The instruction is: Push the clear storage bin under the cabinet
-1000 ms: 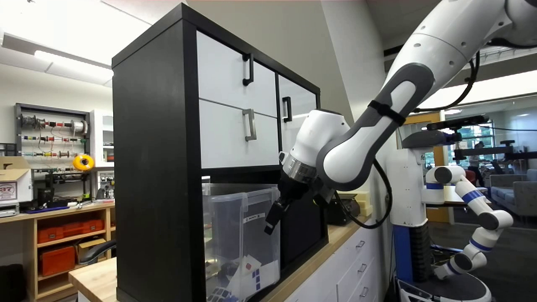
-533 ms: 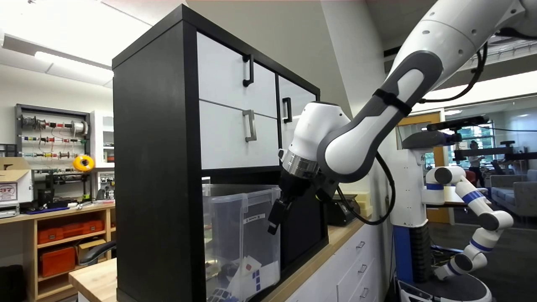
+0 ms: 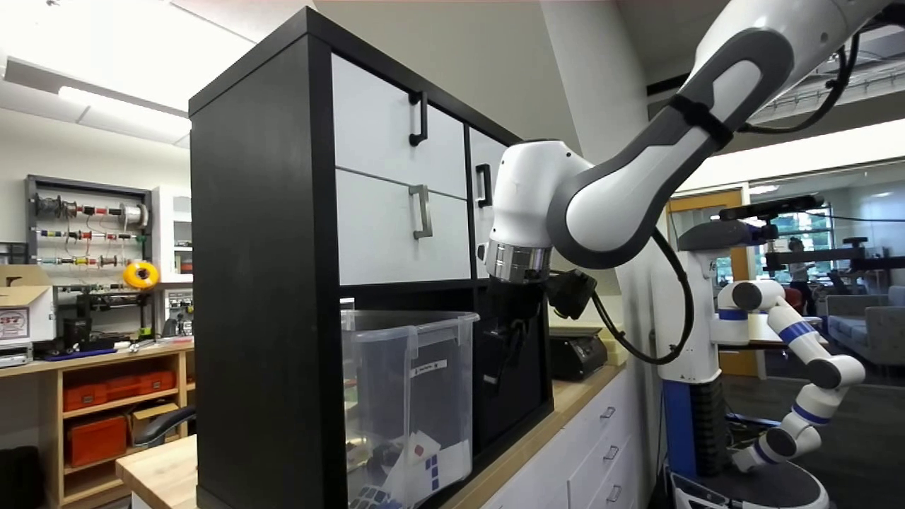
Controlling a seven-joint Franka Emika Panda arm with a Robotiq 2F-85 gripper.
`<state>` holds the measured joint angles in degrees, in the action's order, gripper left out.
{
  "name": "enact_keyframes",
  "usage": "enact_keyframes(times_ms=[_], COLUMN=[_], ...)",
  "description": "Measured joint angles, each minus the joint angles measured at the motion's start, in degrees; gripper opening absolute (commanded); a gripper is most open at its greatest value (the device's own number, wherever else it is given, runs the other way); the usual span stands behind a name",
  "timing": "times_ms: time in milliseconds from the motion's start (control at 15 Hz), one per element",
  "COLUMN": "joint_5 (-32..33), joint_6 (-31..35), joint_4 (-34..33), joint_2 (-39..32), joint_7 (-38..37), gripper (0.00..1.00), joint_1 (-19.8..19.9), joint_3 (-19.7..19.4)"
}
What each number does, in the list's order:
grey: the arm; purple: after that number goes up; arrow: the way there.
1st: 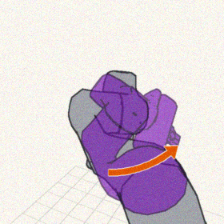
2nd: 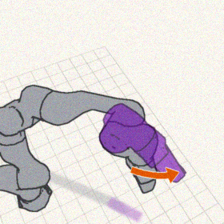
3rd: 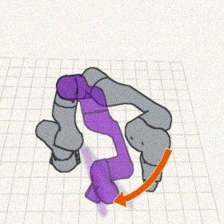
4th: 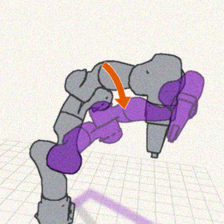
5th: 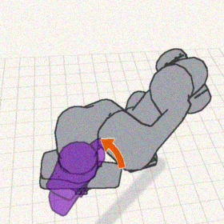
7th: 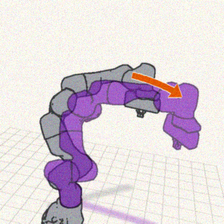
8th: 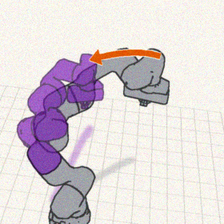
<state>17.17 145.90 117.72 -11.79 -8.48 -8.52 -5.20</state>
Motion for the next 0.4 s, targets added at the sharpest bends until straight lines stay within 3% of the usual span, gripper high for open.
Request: enact_keyframes(times_ms=[400], joint_5=[0.6], joint_6=[-6.5], joint_4=[2.4], joint_2=[4.2], joint_7=[-3.0], gripper=[1.0], joint_1=[0.0], joint_3=[2.0])
